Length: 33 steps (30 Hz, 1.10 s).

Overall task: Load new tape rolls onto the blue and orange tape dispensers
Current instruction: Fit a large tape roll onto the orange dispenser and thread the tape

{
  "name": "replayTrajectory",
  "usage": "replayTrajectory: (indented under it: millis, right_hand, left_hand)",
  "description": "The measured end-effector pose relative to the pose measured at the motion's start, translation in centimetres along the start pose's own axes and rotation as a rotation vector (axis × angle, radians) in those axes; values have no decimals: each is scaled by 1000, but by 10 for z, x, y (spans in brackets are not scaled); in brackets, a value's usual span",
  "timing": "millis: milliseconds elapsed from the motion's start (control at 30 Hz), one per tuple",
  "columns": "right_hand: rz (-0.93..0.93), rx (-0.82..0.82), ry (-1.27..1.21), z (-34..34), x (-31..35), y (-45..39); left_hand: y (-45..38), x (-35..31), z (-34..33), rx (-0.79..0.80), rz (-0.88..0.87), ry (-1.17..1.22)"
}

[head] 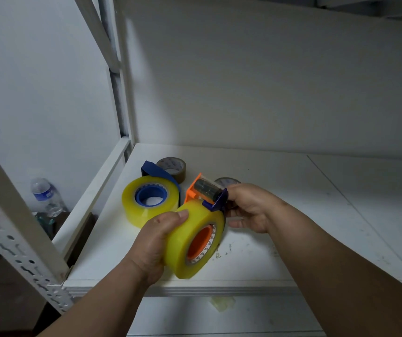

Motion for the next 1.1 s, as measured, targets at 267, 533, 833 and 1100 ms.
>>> replayTrajectory:
  millis: [267,533,833,1100]
  right_hand:
    - [356,-170,1,2,13,1]
    - [446,34,60,-24,-3,6]
    - [400,34,187,-27,2,6]
    - [368,-13,395,-24,1,-1]
  left_hand:
    - [-2,3,1,-7,10,-27]
    - [-7,5,10,-71,18,199]
    - [-10,4,6,-89,49,227]
    - [-15,2,6,-61,70,243]
Point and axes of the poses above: each hand's wrist, its own y-axis away from the middle knuckle, its own z-axis out of the back of the hand, x = y × z, the point moved 5 cm from there along -y, towards the middle knuckle, and after that the axes turned 11 degrees about y, right-handed, at the moved point
